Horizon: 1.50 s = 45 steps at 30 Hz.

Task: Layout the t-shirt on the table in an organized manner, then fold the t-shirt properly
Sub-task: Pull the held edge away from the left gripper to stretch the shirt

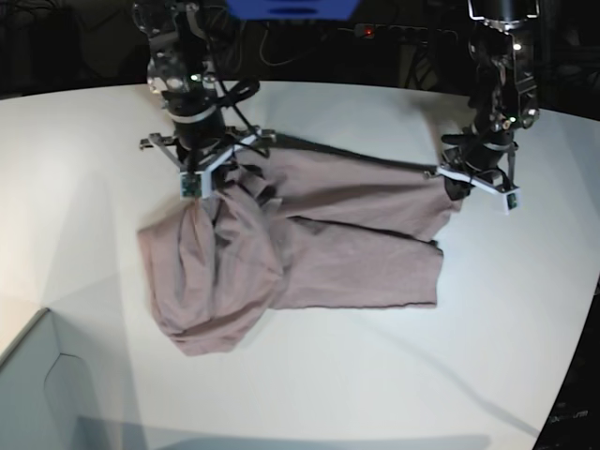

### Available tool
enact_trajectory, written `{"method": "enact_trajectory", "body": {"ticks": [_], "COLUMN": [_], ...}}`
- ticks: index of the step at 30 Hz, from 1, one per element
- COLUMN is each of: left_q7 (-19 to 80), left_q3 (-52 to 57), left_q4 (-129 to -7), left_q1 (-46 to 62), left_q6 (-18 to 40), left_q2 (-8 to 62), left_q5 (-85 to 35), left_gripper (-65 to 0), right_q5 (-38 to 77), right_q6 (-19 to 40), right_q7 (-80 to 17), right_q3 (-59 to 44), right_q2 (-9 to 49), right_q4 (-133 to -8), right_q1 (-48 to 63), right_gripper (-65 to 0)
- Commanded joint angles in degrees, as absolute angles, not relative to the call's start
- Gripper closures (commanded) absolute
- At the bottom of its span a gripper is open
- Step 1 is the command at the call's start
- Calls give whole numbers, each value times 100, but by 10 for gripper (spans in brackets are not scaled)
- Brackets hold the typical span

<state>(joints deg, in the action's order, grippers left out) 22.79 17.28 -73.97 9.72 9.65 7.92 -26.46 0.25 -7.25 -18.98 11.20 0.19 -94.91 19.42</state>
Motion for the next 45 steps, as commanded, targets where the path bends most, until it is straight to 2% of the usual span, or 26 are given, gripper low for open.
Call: {"method": "enact_trajectory", "body": {"ticks": [1,5,8,15,19,23,27,33,39,45], "left_q7": [2185,2185,2185,2185,2185,2185,2185,2185,2193,2202], "left_q3": [1745,1745,1745,1745,1745,1745,1745,2114,2273,2229], "left_q4": [-7495,-7530,-7530,-7547,-7547,-7547,-7547,-7547,-7547,-7547], "left_q1": [945,945,945,927,901,892,892,910,919,884], "left_q6": [1007,1007,1007,1007,1007,1007,1007,1007,1007,1007], "left_q2": [848,848,848,848,840,848,848,822,804,778], "left_q5": [-2695,-2695,-2695,-2695,-2695,-2695,-2695,-2695,-2695,-2695], "left_gripper": [-1,-1,-1,-1,-1,-1,-1,-1,-1,-1], "right_q5": [-13,4,382,1622,1727,1727,1719,1719,1719,1710], "right_q6": [-708,-699,-699,-690,-690,-673,-251,-198,-154,620], "right_q7": [-1710,-1701,-1701,-1516,-875,-769,-804,-1464,-1710,-1719], "right_q3": [954,171,-330,-1464,-1886,-2193,-2519,-3538,-3960,-3960], "right_q2": [57,40,4,-13,-31,4,84,48,-295,-611], "right_q4": [-9886,-10932,-11169,-10985,-10774,-10703,-10668,-10677,-10659,-10571], "right_q1": [1991,2352,2527,3125,3292,3143,2651,2000,2422,2905], "right_gripper": [0,0,0,0,0,0,0,0,0,0]}}
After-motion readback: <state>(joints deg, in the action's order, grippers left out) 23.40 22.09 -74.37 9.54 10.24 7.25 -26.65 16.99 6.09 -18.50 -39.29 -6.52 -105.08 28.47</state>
